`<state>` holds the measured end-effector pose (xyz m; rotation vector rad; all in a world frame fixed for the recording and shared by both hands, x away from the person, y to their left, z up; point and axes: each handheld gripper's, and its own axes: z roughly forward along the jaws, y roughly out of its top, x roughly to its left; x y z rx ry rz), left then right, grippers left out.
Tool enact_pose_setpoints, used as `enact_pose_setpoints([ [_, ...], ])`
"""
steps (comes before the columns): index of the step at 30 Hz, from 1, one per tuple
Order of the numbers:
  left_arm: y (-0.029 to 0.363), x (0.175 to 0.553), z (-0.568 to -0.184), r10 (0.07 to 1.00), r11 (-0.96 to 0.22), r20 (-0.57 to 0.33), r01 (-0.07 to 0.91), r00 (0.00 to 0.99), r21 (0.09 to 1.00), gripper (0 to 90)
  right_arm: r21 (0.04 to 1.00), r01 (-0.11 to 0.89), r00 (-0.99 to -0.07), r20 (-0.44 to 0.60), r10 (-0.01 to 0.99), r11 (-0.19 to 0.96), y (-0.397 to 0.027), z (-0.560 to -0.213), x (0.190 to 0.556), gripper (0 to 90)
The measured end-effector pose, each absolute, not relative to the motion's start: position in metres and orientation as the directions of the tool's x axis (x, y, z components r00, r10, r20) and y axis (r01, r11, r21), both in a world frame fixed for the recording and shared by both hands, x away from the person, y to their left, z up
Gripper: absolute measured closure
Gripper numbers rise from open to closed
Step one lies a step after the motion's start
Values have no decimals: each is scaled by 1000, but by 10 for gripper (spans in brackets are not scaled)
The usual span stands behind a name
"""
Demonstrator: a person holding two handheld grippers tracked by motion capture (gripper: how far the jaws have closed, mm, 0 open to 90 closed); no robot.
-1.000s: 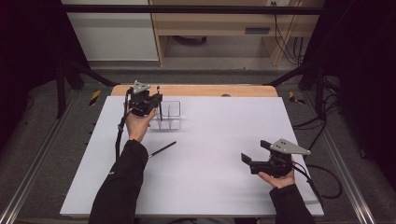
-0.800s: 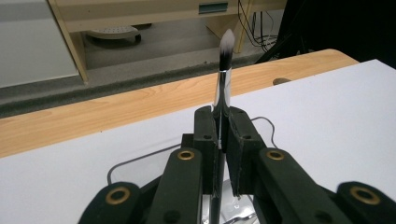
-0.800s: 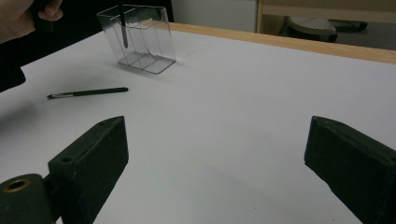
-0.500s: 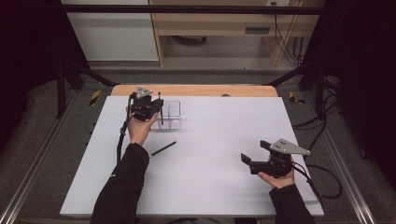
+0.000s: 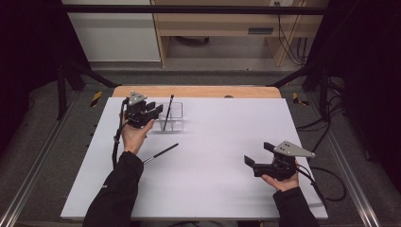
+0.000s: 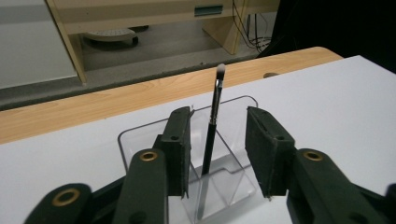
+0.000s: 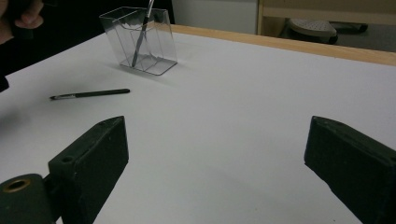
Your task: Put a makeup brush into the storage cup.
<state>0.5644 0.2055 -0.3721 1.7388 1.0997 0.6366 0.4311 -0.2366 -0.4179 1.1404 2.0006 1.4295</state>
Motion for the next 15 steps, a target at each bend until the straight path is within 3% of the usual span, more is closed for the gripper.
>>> enact_pose_setpoints([
  [15, 235, 514, -368, 865, -116, -81, 355, 496, 928, 422, 927, 354, -574, 112, 811, 123, -238, -415, 428, 74],
])
